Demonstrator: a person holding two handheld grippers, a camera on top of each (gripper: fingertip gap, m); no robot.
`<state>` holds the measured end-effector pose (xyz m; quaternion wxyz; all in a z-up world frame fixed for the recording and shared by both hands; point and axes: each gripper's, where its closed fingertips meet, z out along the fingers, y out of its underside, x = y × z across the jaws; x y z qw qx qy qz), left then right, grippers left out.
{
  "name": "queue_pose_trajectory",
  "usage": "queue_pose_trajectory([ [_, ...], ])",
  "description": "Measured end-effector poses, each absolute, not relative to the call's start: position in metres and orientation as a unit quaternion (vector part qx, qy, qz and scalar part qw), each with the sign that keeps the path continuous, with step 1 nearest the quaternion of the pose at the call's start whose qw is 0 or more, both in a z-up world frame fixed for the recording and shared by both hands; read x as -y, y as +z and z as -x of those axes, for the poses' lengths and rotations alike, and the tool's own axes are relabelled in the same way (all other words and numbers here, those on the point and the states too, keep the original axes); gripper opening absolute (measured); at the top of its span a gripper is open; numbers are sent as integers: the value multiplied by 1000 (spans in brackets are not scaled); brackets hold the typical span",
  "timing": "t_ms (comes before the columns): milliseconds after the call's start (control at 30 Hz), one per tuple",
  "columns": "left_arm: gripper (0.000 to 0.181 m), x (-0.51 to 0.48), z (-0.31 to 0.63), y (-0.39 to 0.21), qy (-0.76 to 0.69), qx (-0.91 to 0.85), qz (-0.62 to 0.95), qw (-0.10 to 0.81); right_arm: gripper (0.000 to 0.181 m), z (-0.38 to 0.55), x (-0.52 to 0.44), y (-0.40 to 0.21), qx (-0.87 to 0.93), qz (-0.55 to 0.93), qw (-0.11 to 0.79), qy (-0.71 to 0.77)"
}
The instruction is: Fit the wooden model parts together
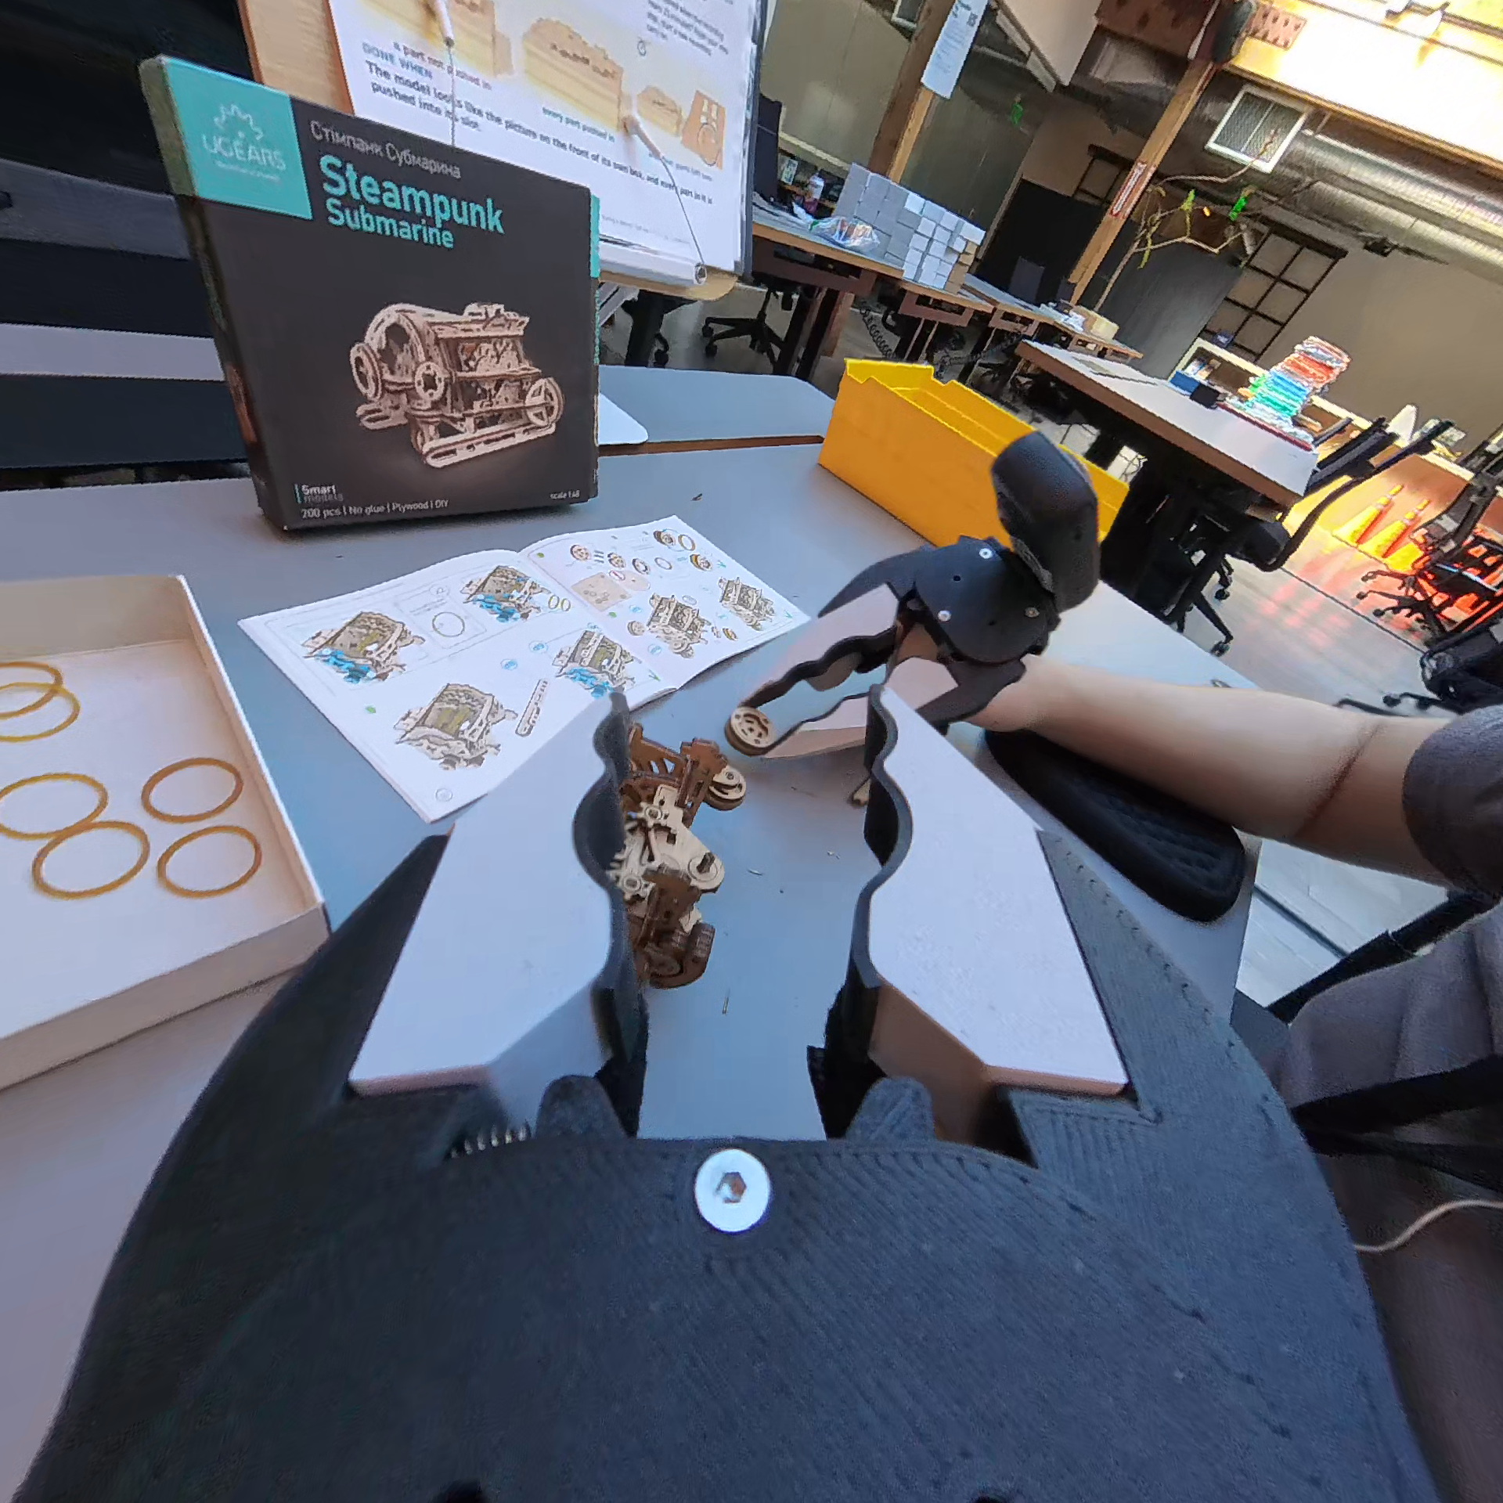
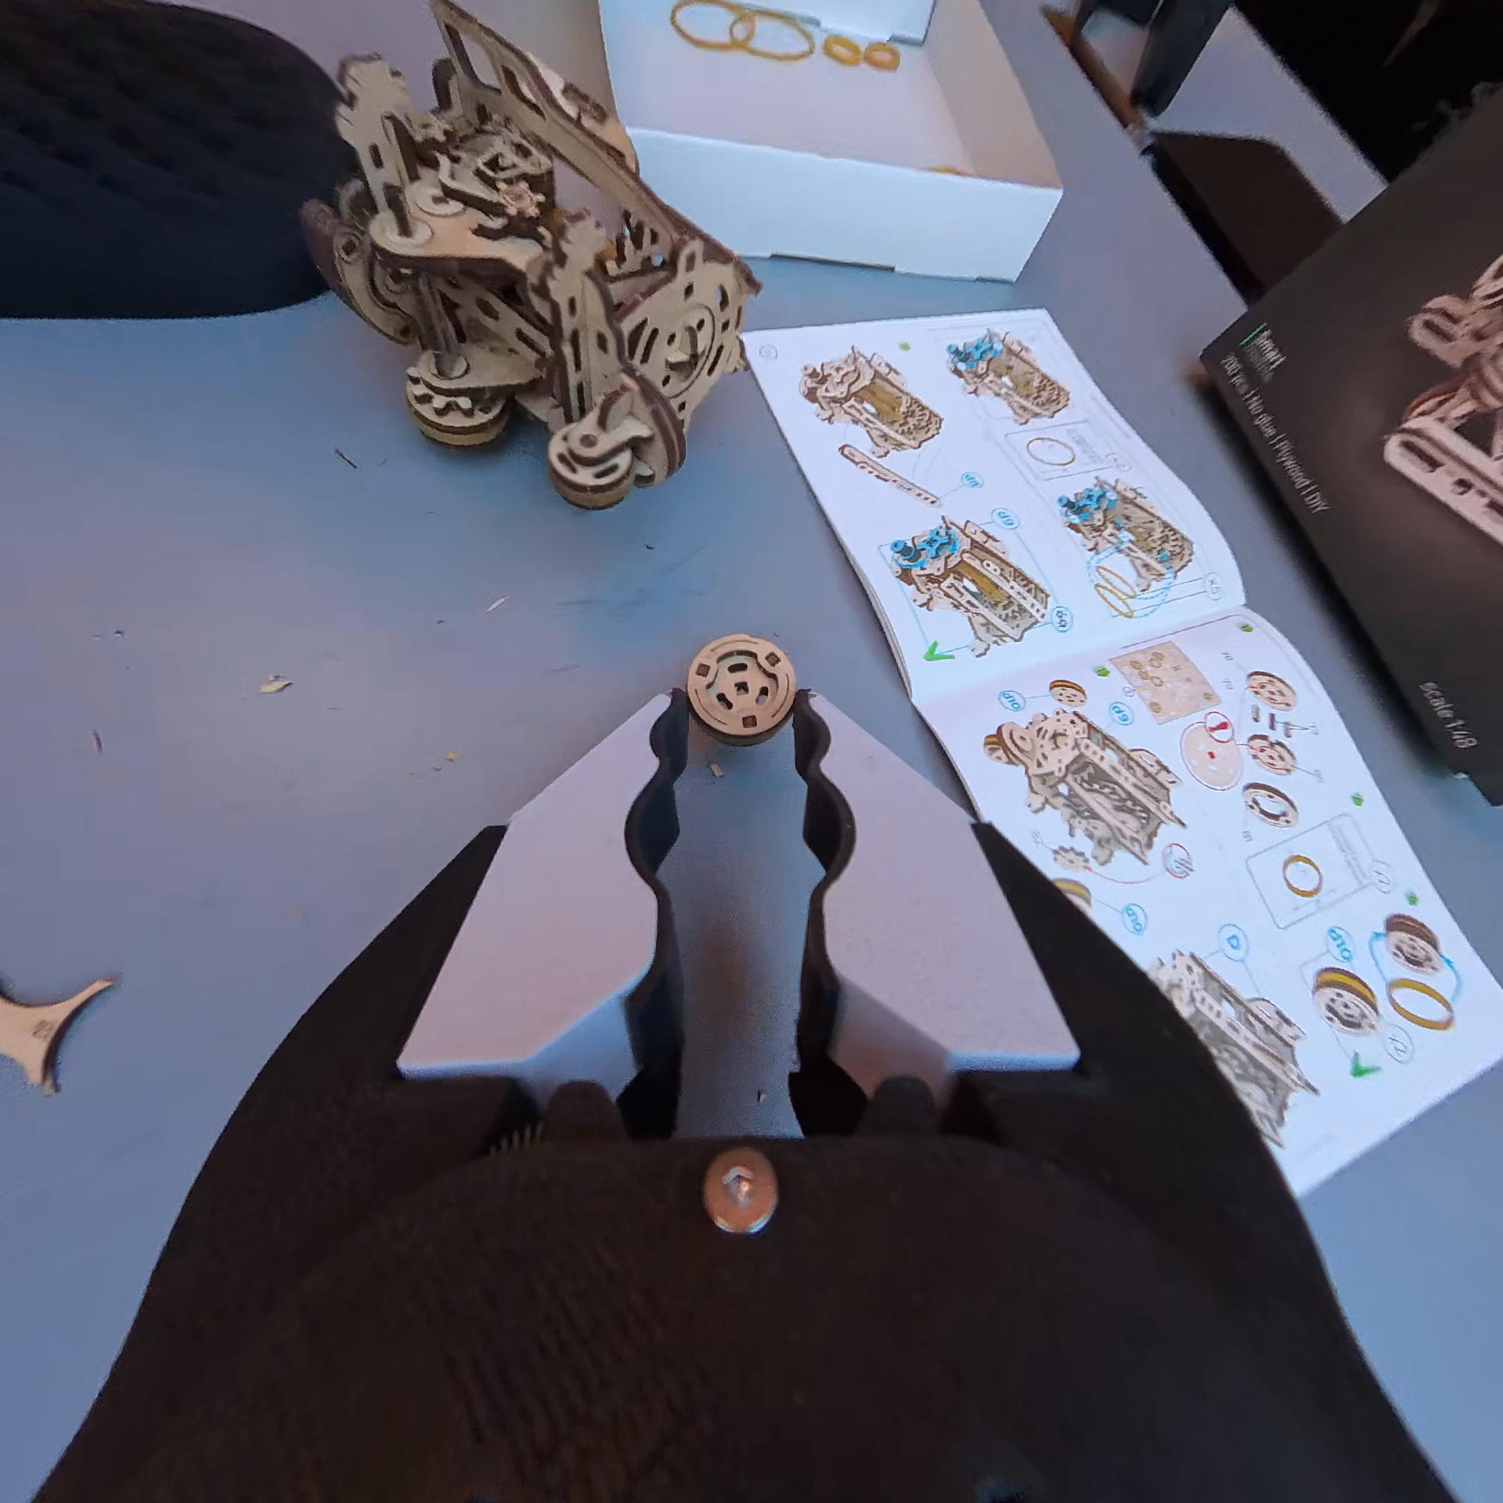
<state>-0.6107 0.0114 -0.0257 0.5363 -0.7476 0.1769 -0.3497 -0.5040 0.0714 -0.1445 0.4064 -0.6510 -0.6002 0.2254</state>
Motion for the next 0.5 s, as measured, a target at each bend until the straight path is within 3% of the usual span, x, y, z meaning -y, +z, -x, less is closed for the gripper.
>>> queue_pose_trajectory([
  [33, 57, -13, 607, -23, -348, -182, 743, 542, 25, 499, -68, -136, 596, 645, 425, 218],
  [300, 52, -13, 603, -16, -367, -178, 706, 578, 25, 471, -49, -97, 622, 541, 559, 88],
  [500, 52, -27, 628, -21, -334, -164, 705, 603, 25, 475, -50, -114, 653, 524, 542, 73],
])
